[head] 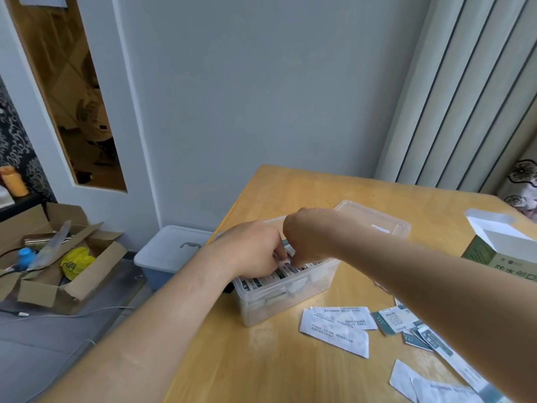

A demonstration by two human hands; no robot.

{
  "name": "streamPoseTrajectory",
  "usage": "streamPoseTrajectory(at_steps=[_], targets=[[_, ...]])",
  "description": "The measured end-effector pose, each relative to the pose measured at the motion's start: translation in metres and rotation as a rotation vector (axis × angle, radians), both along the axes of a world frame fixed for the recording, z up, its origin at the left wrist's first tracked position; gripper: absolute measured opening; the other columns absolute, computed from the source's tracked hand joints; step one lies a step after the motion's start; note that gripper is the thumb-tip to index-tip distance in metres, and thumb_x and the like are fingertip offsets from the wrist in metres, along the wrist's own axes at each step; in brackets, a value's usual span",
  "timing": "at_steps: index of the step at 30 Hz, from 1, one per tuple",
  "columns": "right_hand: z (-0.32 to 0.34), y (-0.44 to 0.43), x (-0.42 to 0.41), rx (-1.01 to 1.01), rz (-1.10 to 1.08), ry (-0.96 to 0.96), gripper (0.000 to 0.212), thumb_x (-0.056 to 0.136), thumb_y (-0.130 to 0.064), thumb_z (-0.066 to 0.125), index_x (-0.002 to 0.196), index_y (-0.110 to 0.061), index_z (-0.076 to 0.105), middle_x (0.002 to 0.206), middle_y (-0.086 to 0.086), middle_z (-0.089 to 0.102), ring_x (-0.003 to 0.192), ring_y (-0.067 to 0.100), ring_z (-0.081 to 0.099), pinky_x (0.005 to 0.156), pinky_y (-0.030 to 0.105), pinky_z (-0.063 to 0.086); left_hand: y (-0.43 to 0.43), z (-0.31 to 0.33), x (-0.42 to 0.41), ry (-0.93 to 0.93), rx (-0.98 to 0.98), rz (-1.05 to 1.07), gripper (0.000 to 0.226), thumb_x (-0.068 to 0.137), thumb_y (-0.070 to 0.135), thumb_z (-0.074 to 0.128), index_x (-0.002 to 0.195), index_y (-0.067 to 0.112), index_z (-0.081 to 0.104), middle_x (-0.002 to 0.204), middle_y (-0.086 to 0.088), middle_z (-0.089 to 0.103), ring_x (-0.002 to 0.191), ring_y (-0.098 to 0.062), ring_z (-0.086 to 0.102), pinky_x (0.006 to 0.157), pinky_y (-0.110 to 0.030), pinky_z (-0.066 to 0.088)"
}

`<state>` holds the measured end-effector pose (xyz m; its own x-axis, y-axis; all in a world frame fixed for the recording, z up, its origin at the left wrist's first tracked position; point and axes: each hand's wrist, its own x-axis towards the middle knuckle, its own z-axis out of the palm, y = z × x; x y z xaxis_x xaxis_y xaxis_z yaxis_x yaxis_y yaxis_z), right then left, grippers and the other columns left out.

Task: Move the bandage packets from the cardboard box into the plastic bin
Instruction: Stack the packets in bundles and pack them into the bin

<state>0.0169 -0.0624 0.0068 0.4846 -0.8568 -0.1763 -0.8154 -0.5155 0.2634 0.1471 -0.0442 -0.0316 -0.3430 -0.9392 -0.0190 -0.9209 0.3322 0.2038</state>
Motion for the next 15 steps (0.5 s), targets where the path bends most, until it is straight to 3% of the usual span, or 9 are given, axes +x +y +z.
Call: streamPoseTrajectory(at_steps=[3,6,8,10,15], targets=[[0.018,0.0,-0.008,0.053,-0.039,-0.17,0.021,0.086,-0.033,0.067,0.083,-0.014,0.06,0.071,0.002,0.058,0.068,0.021,0.053,0.056,0.025,0.04,-0.001,0.002,0.0,0.051,-0.005,0.013,0.037,0.086,0.018,0.05,0.111,0.037,0.07,0.105,0.013,0.067,0.076,-0.007,0.055,0.066,-0.02,0.046],[0.034,-0.001,-0.022,0.005,-0.102,-0.351,0.017,0.09,-0.028,0.061,0.1,-0.017,0.069,0.099,0.004,0.068,0.084,0.022,0.057,0.067,0.026,0.044,-0.001,0.011,-0.004,0.154,-0.026,0.01,0.024,0.089,0.024,0.057,0.108,0.031,0.071,0.098,0.013,0.066,0.075,-0.005,0.052,0.063,-0.015,0.037],[0.038,-0.002,-0.036,-0.01,-0.177,-0.42,0.015,0.091,-0.025,0.058,0.1,-0.018,0.068,0.089,0.002,0.066,0.084,0.023,0.06,0.072,0.029,0.048,-0.001,0.019,-0.015,0.152,-0.031,-0.029,0.01,0.086,0.03,0.063,0.093,0.028,0.07,0.094,0.011,0.067,0.074,-0.005,0.055,0.061,-0.018,0.041],[0.035,-0.003,-0.047,0.047,-0.264,-0.419,0.016,0.093,-0.022,0.054,0.101,-0.015,0.065,0.074,0.002,0.064,0.068,0.021,0.061,0.063,0.028,0.05,-0.001,0.024,-0.029,0.062,-0.007,-0.051,0.012,0.084,0.036,0.066,0.087,0.024,0.067,0.085,0.01,0.062,0.076,-0.009,0.057,0.06,-0.023,0.046],[0.018,-0.002,-0.057,0.336,-0.46,-0.488,0.02,0.096,-0.02,0.052,0.105,-0.003,0.058,0.085,0.011,0.068,0.064,0.025,0.071,0.058,0.03,0.06,-0.012,0.021,-0.051,-0.156,0.068,-0.075,0.015,0.084,0.025,0.059,0.089,0.014,0.068,0.092,-0.003,0.065,0.083,-0.022,0.062,0.055,-0.026,0.043]])
